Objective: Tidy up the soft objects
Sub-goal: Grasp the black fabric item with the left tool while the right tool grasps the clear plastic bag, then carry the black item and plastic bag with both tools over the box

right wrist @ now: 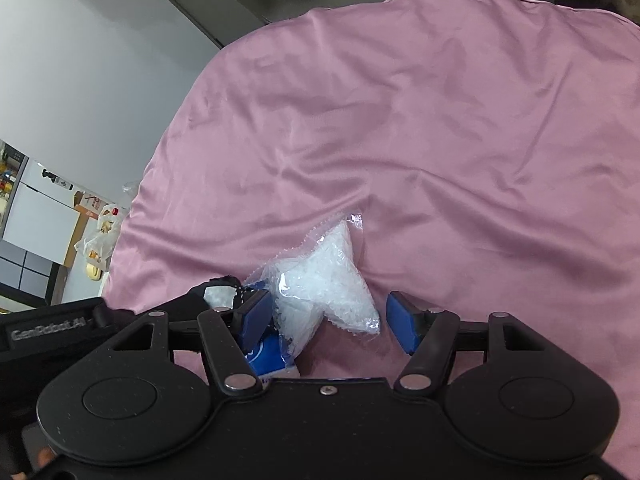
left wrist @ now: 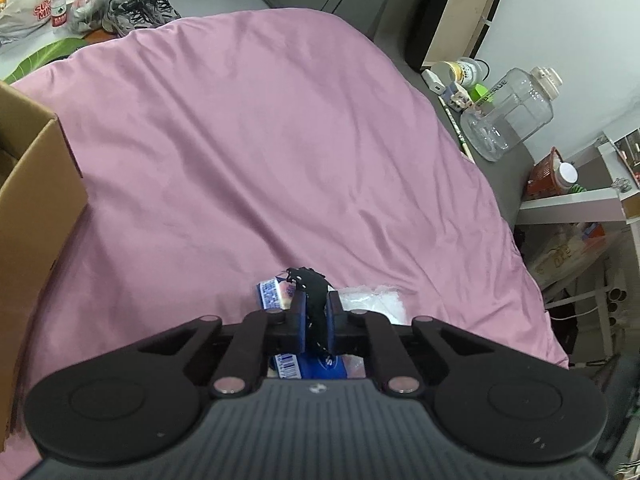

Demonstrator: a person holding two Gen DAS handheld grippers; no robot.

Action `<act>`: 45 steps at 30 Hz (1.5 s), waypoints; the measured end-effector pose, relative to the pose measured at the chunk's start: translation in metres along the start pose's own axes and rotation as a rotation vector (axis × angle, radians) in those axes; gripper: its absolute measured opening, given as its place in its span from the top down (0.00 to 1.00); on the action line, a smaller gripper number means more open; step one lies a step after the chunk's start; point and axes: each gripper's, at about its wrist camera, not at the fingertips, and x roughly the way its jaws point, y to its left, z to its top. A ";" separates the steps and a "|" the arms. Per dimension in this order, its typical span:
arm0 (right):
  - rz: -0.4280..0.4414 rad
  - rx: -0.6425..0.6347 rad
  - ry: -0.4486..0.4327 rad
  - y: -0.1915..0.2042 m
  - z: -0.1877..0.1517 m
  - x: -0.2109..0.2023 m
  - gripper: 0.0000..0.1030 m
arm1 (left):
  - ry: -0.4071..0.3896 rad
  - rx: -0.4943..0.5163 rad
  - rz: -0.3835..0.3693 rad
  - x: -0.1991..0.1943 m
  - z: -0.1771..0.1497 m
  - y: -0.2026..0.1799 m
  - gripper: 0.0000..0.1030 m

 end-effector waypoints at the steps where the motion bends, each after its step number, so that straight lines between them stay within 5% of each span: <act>1: 0.001 -0.003 0.002 0.000 -0.001 0.001 0.39 | -0.006 -0.005 -0.009 -0.003 0.001 0.002 0.93; 5: 0.003 -0.025 -0.013 0.005 -0.006 0.000 0.63 | -0.030 -0.001 -0.019 -0.014 0.004 0.005 0.94; 10: 0.008 -0.028 -0.026 0.009 -0.010 -0.012 0.78 | -0.062 0.010 -0.023 -0.034 0.003 0.010 0.94; 25: -0.020 -0.115 -0.128 0.049 -0.033 -0.073 0.78 | -0.149 0.078 -0.023 -0.097 -0.012 0.018 0.96; 45: 0.077 -0.229 -0.239 0.109 -0.067 -0.138 0.78 | -0.291 0.077 0.023 -0.192 -0.011 0.071 0.96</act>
